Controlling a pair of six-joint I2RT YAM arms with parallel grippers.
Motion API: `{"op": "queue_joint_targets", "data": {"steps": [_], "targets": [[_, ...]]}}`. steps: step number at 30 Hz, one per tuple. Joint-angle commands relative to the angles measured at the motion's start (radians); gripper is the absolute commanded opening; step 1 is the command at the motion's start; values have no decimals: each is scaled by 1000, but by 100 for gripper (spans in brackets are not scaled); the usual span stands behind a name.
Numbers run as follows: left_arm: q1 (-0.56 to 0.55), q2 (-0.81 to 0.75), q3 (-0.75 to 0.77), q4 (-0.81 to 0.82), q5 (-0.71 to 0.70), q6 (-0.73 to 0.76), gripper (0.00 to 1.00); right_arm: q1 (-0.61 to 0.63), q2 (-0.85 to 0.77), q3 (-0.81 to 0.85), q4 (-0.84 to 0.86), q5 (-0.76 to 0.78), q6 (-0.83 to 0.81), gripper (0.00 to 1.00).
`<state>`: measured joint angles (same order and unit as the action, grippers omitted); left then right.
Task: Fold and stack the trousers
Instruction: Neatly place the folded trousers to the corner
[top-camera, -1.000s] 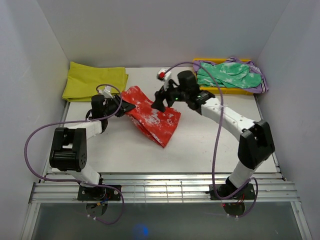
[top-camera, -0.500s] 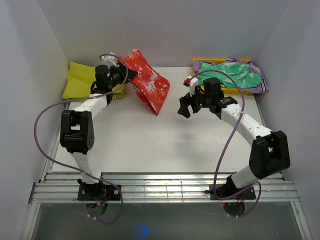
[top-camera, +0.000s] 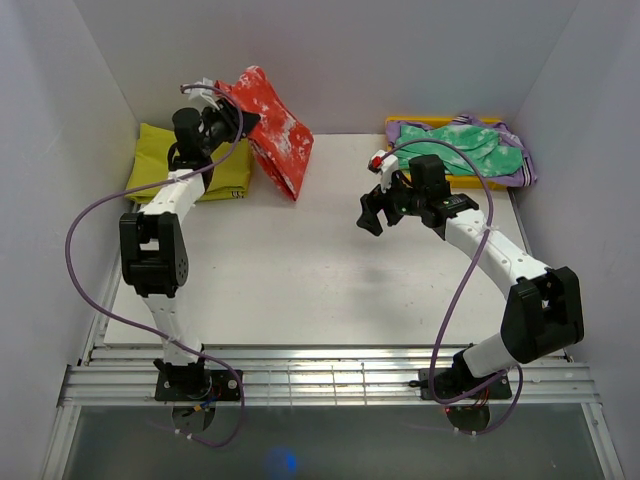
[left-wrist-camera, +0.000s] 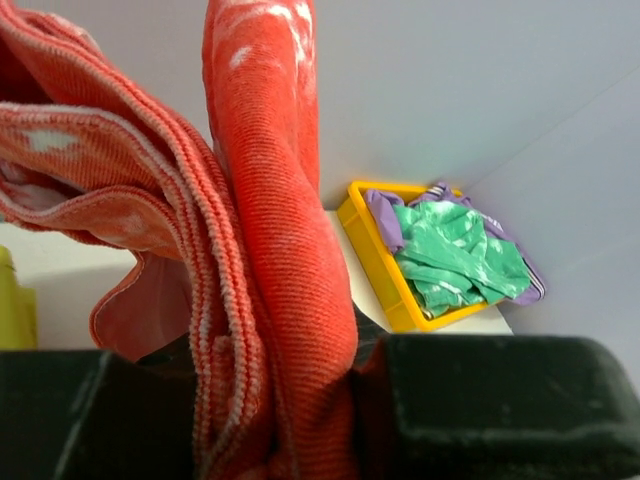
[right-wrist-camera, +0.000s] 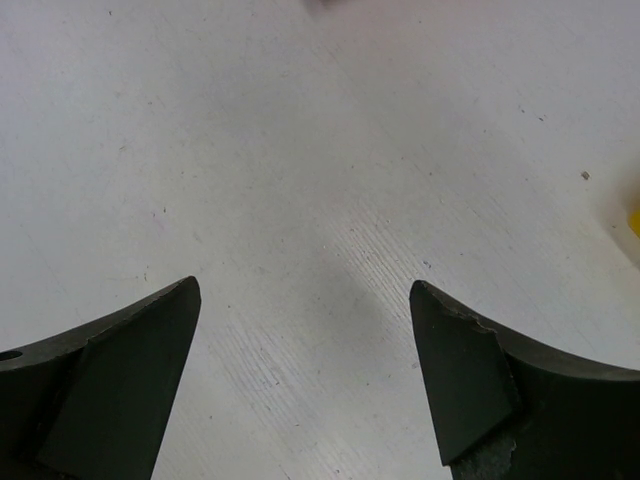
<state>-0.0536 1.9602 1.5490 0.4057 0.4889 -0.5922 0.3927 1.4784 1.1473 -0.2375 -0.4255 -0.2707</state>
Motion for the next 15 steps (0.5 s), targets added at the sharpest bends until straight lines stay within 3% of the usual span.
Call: {"op": "queue_joint_targets", "data": {"steps": [1,7,15], "targets": [[52,-31,111,168,34,0,0,-6,-15,11,4,-13,-16,90],[130,-1,189,163,54,-24,0,-6,2,22,-2,-19,-16,90],[196,-12,151,185,86,-44,0,-6,14,28,-8,-21,-16,90]]}}
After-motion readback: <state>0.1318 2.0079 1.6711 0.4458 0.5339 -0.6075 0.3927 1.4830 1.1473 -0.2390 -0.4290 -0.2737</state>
